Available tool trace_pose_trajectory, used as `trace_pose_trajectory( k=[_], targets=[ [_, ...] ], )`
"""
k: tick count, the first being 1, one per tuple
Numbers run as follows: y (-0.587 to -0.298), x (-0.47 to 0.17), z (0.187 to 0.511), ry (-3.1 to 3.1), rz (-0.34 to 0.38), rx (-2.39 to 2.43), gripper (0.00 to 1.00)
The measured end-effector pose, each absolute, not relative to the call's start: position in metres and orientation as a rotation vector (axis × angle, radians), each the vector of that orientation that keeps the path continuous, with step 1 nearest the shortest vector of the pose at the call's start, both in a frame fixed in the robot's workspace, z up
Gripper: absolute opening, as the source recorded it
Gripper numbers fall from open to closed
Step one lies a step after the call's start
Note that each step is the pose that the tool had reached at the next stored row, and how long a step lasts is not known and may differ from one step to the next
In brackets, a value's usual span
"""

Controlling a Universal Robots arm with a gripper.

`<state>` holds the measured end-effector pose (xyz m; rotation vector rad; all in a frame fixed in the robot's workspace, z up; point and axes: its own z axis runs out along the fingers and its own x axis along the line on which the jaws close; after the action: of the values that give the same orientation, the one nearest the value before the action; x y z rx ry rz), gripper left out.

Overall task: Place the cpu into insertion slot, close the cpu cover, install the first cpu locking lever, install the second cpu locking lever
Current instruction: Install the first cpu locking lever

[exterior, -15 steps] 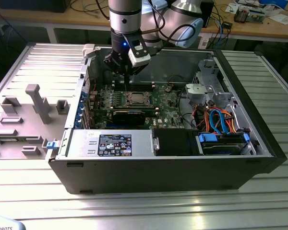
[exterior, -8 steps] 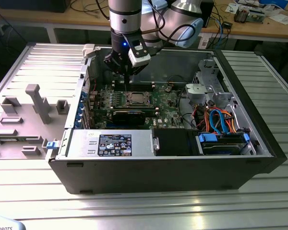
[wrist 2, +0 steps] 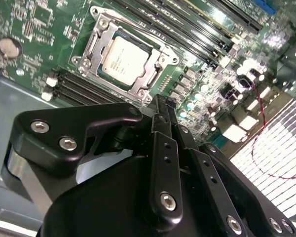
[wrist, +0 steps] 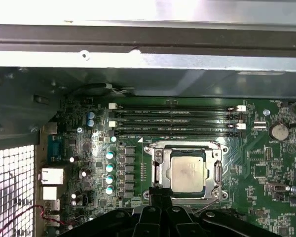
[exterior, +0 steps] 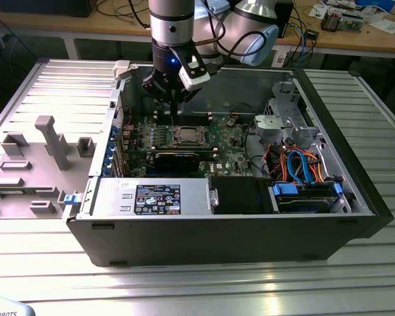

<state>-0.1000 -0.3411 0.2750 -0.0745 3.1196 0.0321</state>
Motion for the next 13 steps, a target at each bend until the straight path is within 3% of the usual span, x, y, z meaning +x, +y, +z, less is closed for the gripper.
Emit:
trace_pose_trajectory(
  k=[13],
  targets=[
    [-0.341, -0.118, 0.271, 3.109, 0.033, -0.121, 0.11]
  ],
)
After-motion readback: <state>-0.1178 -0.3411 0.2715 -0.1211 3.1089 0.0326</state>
